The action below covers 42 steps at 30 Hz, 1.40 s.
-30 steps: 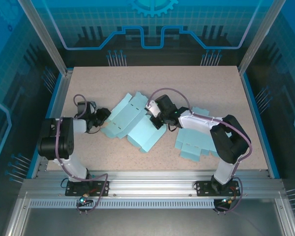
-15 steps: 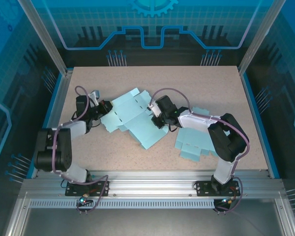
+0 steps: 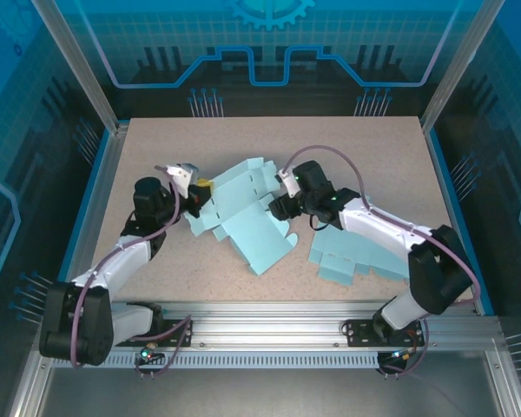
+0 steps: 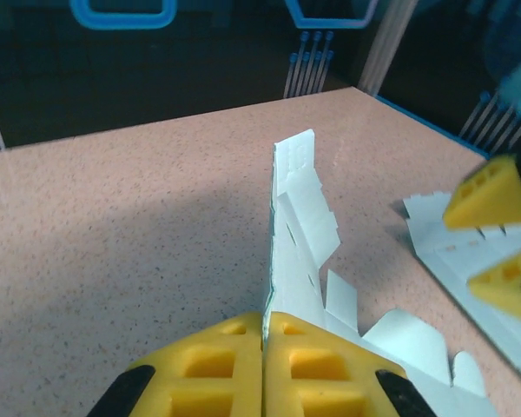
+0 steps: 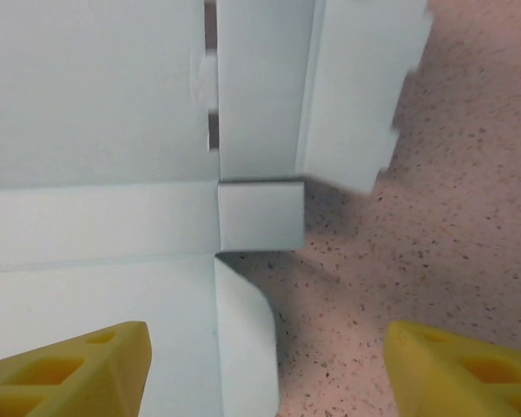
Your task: Fold the paper box
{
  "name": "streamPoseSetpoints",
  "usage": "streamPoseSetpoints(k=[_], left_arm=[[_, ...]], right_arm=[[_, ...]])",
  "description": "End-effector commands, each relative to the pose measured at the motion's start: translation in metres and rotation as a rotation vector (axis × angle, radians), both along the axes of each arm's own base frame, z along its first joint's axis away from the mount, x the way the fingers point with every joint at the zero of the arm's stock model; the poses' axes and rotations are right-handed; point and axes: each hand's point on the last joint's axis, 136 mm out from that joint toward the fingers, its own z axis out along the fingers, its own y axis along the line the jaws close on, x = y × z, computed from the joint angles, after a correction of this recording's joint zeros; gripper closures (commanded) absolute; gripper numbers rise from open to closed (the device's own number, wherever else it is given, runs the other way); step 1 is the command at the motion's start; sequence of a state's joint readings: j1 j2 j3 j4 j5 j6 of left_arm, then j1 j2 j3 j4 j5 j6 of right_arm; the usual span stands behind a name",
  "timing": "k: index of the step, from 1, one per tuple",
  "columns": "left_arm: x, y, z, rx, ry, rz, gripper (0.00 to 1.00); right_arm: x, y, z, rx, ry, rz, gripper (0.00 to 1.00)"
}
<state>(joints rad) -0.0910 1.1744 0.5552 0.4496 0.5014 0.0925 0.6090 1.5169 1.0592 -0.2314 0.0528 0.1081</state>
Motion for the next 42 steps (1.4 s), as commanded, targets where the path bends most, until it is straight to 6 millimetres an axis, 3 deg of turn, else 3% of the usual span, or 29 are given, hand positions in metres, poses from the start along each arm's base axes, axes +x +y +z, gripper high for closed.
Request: streamPoseSetpoints(k=[1, 8, 14, 20, 24, 32, 36, 39, 42], left_arm=[[-0.021, -0.021, 0.010, 0.130, -0.174, -0.155, 1.00], [-0.038, -0.042, 0.017, 0.212, -0.356, -0.290, 1.00], [-0.040, -0.049, 0.021, 0.235, -0.386, -0.336, 1.00], [-0.039, -0.050, 0.015, 0.261, -0.382, -0.357, 1.00], [-0.036, -0.050, 0.016, 0.266, -0.390, -0.353, 1.00], [-0.030, -0.052, 0.018, 0.260, -0.393, -0.357, 1.00], [-0.028, -0.053, 0.019, 0.255, -0.392, -0.361, 1.00], [-0.026, -0.053, 0.020, 0.255, -0.384, -0.362, 1.00], [-0.025, -0.052, 0.020, 0.260, -0.349, -0.356, 0.84]], right_arm=[[-0.009, -0.012, 0.017, 0.025, 0.001, -0.027, 0.26], [-0.018, -0.018, 0.056, 0.046, -0.075, 0.006, 0.24], [-0.011, -0.005, 0.072, 0.020, -0.102, 0.095, 0.25], [0.013, -0.007, 0.070, -0.016, -0.119, 0.149, 0.26], [0.026, -0.003, 0.055, -0.003, -0.071, 0.230, 0.31], [0.034, 0.020, 0.028, 0.052, 0.022, 0.357, 0.41], [0.038, 0.025, 0.013, 0.053, 0.064, 0.364, 0.53], [0.040, 0.026, 0.009, 0.052, 0.065, 0.356, 0.76], [0.042, 0.023, 0.013, 0.037, 0.037, 0.339, 0.99]])
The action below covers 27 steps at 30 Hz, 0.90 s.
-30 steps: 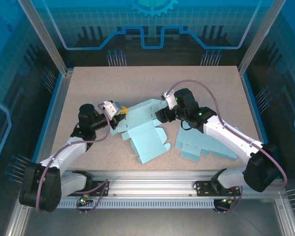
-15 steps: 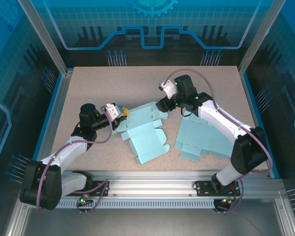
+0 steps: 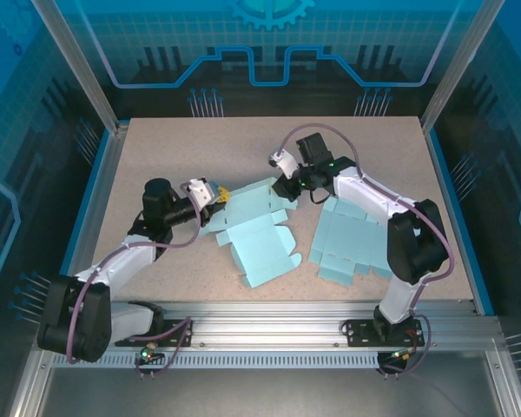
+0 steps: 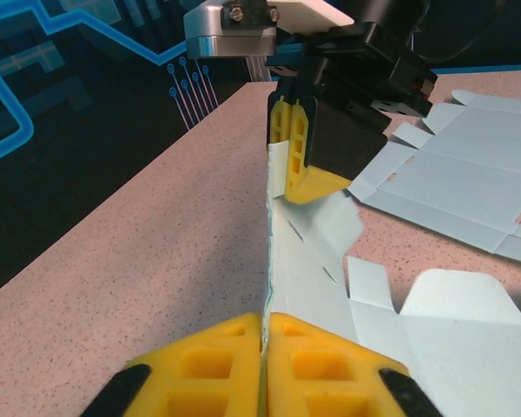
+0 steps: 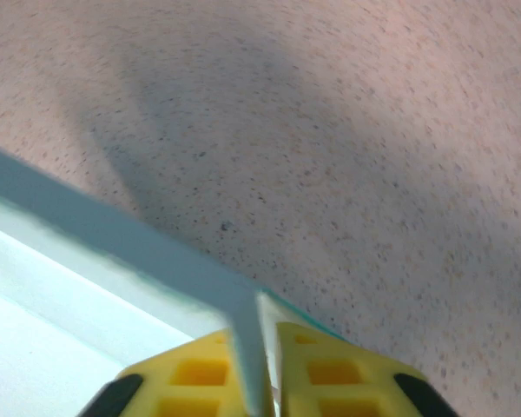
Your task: Fold the paper box
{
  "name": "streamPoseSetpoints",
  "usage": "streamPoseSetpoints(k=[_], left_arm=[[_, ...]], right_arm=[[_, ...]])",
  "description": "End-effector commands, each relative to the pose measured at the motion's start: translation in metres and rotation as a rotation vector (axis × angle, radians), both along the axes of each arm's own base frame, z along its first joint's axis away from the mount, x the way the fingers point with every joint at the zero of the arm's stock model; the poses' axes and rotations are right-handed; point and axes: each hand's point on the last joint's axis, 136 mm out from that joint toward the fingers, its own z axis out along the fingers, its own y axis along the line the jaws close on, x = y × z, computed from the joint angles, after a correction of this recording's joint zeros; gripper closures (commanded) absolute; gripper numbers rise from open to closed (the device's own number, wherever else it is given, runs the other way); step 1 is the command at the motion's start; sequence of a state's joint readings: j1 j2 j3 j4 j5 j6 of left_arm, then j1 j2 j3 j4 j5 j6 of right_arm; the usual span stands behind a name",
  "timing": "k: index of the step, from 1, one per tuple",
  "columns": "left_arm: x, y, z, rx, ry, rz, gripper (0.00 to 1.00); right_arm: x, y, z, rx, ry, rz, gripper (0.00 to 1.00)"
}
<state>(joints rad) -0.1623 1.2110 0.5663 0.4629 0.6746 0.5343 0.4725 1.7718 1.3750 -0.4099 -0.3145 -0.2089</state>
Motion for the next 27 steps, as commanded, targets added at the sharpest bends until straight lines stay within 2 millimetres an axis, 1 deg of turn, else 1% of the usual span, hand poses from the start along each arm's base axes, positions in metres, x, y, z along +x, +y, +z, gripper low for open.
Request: streamPoseSetpoints(k=[1, 2, 3, 4, 5, 6, 7, 9, 11, 14, 17, 19, 20, 21, 25, 26, 27], left_arm=[[0.001, -0.005, 0.022, 0.008, -0.027, -0.032, 0.80], [0.002, -0.005, 0.025, 0.011, -0.010, -0.027, 0.74], [0.002, -0.004, 0.029, 0.018, 0.018, -0.019, 0.55], [0.003, -0.003, 0.033, 0.026, 0.045, -0.011, 0.42], [0.003, -0.002, 0.039, 0.034, 0.059, -0.007, 0.34], [0.002, -0.001, 0.043, 0.049, 0.074, -0.009, 0.23], [0.000, -0.001, 0.048, 0.064, 0.076, -0.013, 0.15], [-0.002, 0.000, 0.052, 0.096, 0.060, -0.012, 0.08], [-0.001, 0.001, 0.052, 0.137, 0.037, 0.004, 0.02], [-0.002, -0.002, 0.045, 0.213, 0.052, 0.009, 0.01], [-0.003, -0.008, 0.030, 0.295, 0.068, 0.003, 0.06], [0.000, -0.011, 0.018, 0.341, 0.074, 0.009, 0.14], [0.003, -0.013, 0.013, 0.363, 0.077, 0.014, 0.21], [0.007, -0.014, 0.007, 0.389, 0.080, 0.026, 0.27], [0.028, -0.013, -0.010, 0.474, 0.073, 0.095, 0.41], [0.032, -0.014, -0.013, 0.489, 0.074, 0.107, 0.46], [0.037, -0.013, -0.015, 0.501, 0.070, 0.123, 0.54]], right_arm=[[0.004, 0.000, 0.014, 0.008, -0.045, -0.001, 1.00], [0.005, -0.001, 0.016, 0.003, -0.061, -0.001, 1.00], [0.005, -0.002, 0.020, -0.006, -0.082, 0.000, 1.00], [0.005, -0.002, 0.022, -0.019, -0.102, 0.001, 1.00], [0.005, -0.002, 0.025, -0.030, -0.121, 0.003, 1.00], [0.005, -0.001, 0.027, -0.042, -0.140, 0.010, 1.00], [0.004, 0.000, 0.029, -0.054, -0.154, 0.015, 1.00], [0.004, 0.004, 0.031, -0.069, -0.163, 0.026, 1.00], [0.005, 0.007, 0.031, -0.077, -0.162, 0.030, 1.00], [0.006, 0.011, 0.028, -0.094, -0.156, 0.021, 1.00], [0.009, 0.014, 0.025, -0.110, -0.148, 0.004, 1.00], [0.010, 0.017, 0.023, -0.121, -0.144, -0.002, 1.00], [0.010, 0.019, 0.022, -0.126, -0.141, -0.004, 1.00], [0.010, 0.020, 0.021, -0.132, -0.138, -0.007, 1.00], [0.008, 0.024, 0.018, -0.144, -0.131, -0.013, 1.00], [0.008, 0.024, 0.017, -0.146, -0.128, -0.015, 1.00], [0.007, 0.024, 0.016, -0.147, -0.126, -0.015, 1.00]])
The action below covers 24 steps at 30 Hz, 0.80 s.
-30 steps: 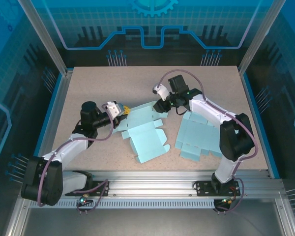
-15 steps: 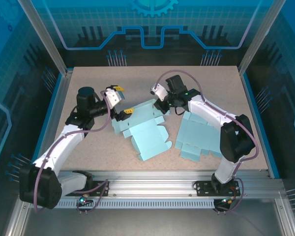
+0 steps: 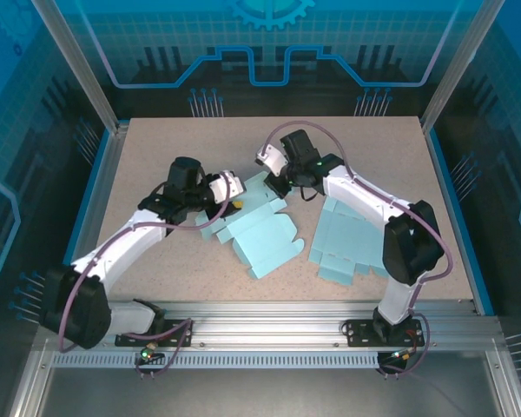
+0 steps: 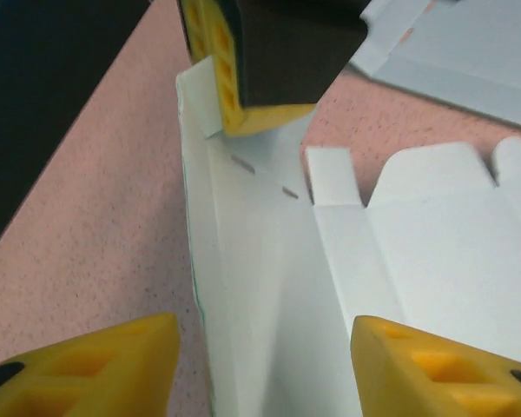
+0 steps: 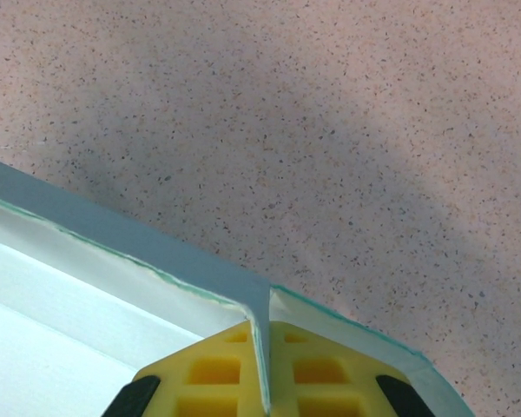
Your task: Fold the paper box
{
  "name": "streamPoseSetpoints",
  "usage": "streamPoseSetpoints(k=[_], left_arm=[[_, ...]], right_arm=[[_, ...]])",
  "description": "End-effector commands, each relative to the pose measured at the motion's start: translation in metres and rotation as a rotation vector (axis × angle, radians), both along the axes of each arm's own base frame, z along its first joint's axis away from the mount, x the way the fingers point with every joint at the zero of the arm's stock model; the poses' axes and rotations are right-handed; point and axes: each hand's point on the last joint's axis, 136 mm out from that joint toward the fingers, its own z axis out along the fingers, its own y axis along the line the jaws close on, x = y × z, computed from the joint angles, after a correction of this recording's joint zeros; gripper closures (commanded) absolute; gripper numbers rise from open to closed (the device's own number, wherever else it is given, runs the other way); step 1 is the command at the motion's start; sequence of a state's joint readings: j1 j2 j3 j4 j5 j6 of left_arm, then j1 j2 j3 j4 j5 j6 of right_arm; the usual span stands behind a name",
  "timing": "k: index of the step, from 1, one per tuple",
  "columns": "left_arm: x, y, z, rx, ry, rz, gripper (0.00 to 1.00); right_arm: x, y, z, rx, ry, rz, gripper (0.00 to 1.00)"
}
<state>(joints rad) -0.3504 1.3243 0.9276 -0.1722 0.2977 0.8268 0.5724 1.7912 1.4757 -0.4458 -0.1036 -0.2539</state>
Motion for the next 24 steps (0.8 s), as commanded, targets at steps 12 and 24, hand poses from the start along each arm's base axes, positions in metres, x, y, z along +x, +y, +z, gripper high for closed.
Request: streamPoseSetpoints(k=[12, 24], left_arm=[[0.035, -0.004, 0.003, 0.068, -0.141, 0.073, 0.91], [0.040, -0.029, -0.036, 0.200, -0.318, 0.016, 1.00]], right_arm=[[-0.002, -0.007, -0.022, -0.031, 0.058, -0.089, 0.94], [-0.015, -0.036, -0.017, 0.080, 0.155, -0.342, 0.66]])
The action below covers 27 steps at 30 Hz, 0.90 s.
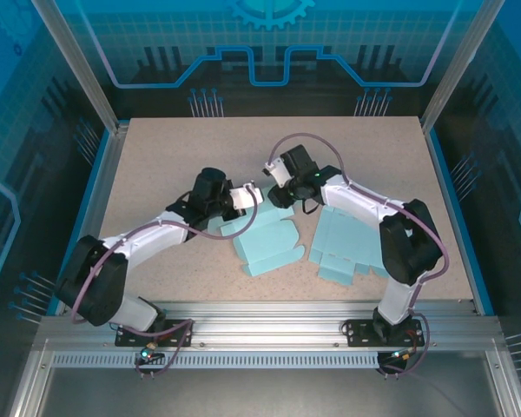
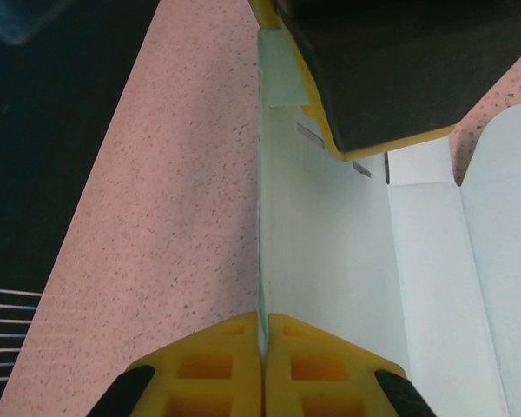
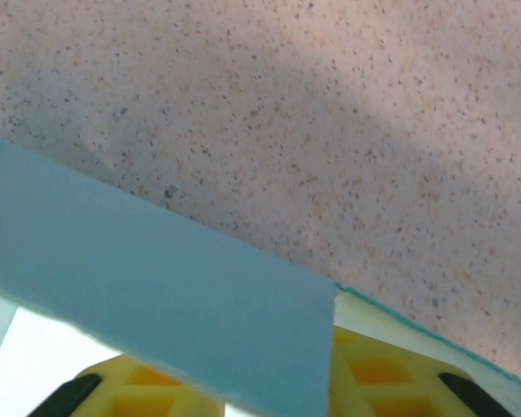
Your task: Fold the paper box
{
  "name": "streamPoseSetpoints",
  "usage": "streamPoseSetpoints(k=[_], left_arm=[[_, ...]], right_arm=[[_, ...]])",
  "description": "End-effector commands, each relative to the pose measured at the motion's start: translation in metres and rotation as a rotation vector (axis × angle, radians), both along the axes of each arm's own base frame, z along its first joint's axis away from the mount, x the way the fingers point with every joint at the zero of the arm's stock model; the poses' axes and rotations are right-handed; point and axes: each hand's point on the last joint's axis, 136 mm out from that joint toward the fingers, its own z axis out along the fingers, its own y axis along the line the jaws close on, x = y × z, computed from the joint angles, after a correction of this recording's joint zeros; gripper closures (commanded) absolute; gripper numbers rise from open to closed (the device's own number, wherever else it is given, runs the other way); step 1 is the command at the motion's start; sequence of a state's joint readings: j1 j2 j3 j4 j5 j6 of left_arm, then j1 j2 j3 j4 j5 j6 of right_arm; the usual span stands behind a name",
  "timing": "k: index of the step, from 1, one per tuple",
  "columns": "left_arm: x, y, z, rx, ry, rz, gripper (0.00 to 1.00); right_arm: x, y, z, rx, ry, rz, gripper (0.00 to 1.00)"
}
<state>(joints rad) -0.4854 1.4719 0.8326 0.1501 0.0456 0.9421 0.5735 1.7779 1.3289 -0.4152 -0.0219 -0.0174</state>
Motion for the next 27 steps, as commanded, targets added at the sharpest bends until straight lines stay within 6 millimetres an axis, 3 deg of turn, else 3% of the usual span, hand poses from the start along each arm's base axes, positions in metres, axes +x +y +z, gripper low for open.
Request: streamPoseSetpoints(k=[1, 5, 8, 11, 15, 23, 27], left_arm=[[0.014, -0.004, 0.005, 0.032, -0.133, -0.005, 1.00], [0.015, -0.012, -0.006, 0.061, -0.167, -0.032, 1.00], [0.018, -0.015, -0.018, 0.100, -0.205, -0.035, 1.00], [0.021, -0.018, -0.025, 0.124, -0.225, -0.024, 1.00], [0.021, -0.021, -0.021, 0.101, -0.266, -0.018, 1.00], [0.023, -0.016, -0.014, 0.108, -0.304, 0.006, 1.00], [0.023, -0.016, -0.013, 0.114, -0.317, 0.005, 1.00]], right_arm=[[-0.001, -0.017, 0.036, 0.080, -0.008, -0.156, 0.64], [-0.002, -0.045, 0.053, 0.183, 0.044, -0.320, 0.45], [-0.007, -0.046, 0.060, 0.280, 0.086, -0.358, 0.42], [-0.005, -0.042, 0.056, 0.316, 0.141, -0.397, 0.39], [0.006, -0.036, 0.038, 0.311, 0.226, -0.448, 0.39], [0.013, -0.009, 0.007, 0.386, 0.368, -0.428, 0.41], [0.016, 0.007, 0.002, 0.451, 0.419, -0.393, 0.43]])
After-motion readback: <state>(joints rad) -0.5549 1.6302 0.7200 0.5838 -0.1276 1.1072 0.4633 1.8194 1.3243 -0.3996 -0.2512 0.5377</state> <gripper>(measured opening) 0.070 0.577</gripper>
